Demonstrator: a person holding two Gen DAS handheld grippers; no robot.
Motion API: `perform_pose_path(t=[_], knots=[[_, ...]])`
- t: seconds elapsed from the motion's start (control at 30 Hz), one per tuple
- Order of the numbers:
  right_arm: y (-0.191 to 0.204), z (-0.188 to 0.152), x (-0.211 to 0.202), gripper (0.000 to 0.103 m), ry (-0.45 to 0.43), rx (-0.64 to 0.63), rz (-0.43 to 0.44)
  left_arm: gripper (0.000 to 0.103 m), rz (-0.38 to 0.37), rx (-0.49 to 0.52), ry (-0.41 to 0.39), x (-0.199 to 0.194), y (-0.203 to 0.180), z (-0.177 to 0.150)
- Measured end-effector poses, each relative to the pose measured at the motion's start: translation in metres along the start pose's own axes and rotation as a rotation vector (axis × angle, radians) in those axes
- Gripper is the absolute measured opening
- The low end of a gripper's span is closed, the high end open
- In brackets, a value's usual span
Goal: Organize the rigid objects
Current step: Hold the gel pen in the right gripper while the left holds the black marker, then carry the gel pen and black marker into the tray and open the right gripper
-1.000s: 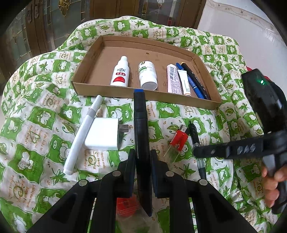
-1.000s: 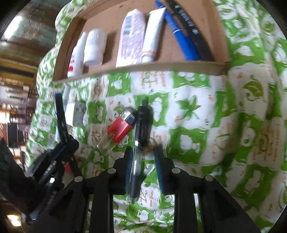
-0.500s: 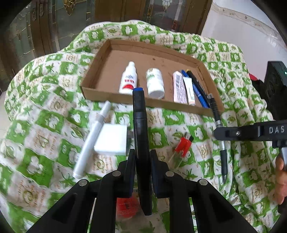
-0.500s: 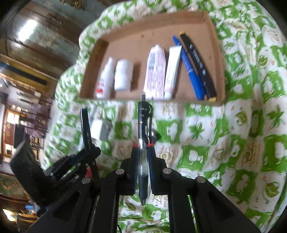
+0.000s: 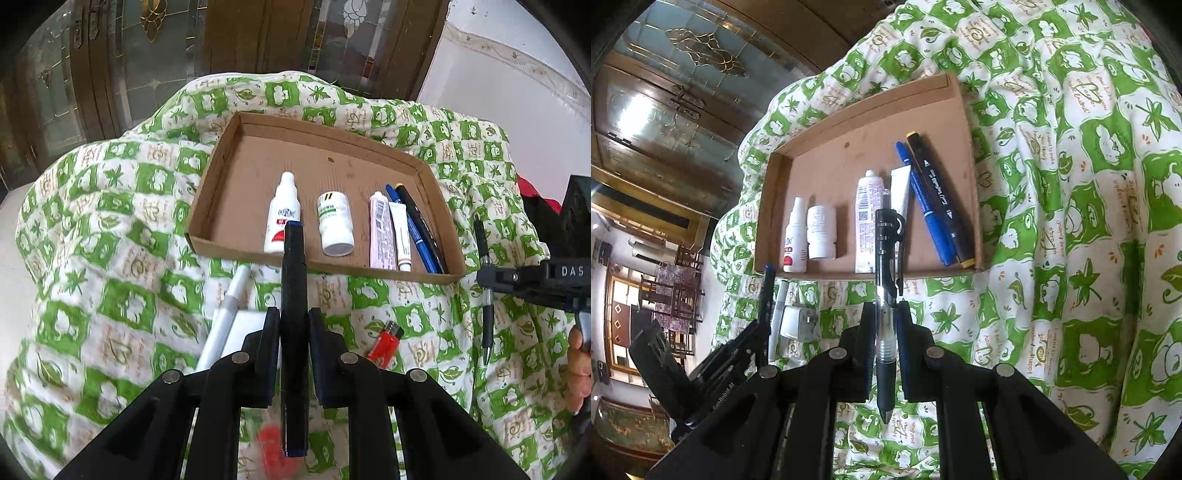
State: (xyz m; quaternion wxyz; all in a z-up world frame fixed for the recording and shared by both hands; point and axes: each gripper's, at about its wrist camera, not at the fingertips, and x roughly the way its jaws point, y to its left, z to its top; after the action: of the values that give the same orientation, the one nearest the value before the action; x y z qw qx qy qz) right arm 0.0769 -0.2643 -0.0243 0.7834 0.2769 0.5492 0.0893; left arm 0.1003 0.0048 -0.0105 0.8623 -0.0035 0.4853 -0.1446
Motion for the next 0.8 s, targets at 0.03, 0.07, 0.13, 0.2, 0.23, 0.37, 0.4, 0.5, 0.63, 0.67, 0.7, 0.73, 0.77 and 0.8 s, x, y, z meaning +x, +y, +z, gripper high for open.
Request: perform_pose_path(t=[0.03,0.07,0.13,0.2,0.23,0.37,0.4,0.5,0.63,0.67,0.7,0.73,0.77,0.8], knots=[[-0.001,-0.001,0.001,0.011,0.004,0.002,0.0,0.015,-0.003,0.001,0.002,0.001,0.0,0.0],[-0.001,-0.001,0.001,0.011,0.007,0.002,0.0,0.015,-0.008,0.0,0.007,0.002,0.001,0.0],[0.0,-0.002,0.002,0.011,0.014,-0.002,0.002,0.015,-0.01,-0.003,0.012,0.003,0.001,-0.002],[0.002,-0.002,0.004,0.011,0.016,-0.006,0.003,0.015,-0.012,-0.007,0.015,0.004,0.002,-0.003],[0.002,-0.003,0.004,0.011,0.016,-0.008,0.004,0.015,-0.011,-0.009,0.014,0.004,0.002,-0.002],[0.003,-0.002,0.004,0.011,0.013,-0.013,0.001,0.015,-0.001,-0.01,0.002,0.004,0.003,0.005],[0.003,-0.002,0.004,0.011,0.011,-0.014,-0.002,0.015,0.004,-0.008,-0.002,0.004,0.003,0.008],[0.006,0.0,0.006,0.011,0.013,-0.027,-0.017,0.015,0.03,0.014,-0.019,0.003,0.001,0.018],[0.011,0.006,0.01,0.011,0.014,-0.046,-0.035,0.015,0.051,0.028,-0.036,0.004,0.001,0.031],[0.013,0.009,0.011,0.011,0.013,-0.05,-0.037,0.015,0.053,0.029,-0.039,0.005,0.002,0.034],[0.015,0.012,0.012,0.011,0.012,-0.057,-0.039,0.015,0.056,0.03,-0.042,0.007,0.002,0.037],[0.016,0.013,0.013,0.011,0.011,-0.06,-0.04,0.015,0.059,0.032,-0.043,0.008,0.003,0.039],[0.017,0.016,0.014,0.011,0.011,-0.065,-0.042,0.015,0.062,0.033,-0.043,0.009,0.003,0.041],[0.02,0.02,0.016,0.011,0.012,-0.07,-0.043,0.015,0.065,0.036,-0.043,0.012,0.003,0.043]])
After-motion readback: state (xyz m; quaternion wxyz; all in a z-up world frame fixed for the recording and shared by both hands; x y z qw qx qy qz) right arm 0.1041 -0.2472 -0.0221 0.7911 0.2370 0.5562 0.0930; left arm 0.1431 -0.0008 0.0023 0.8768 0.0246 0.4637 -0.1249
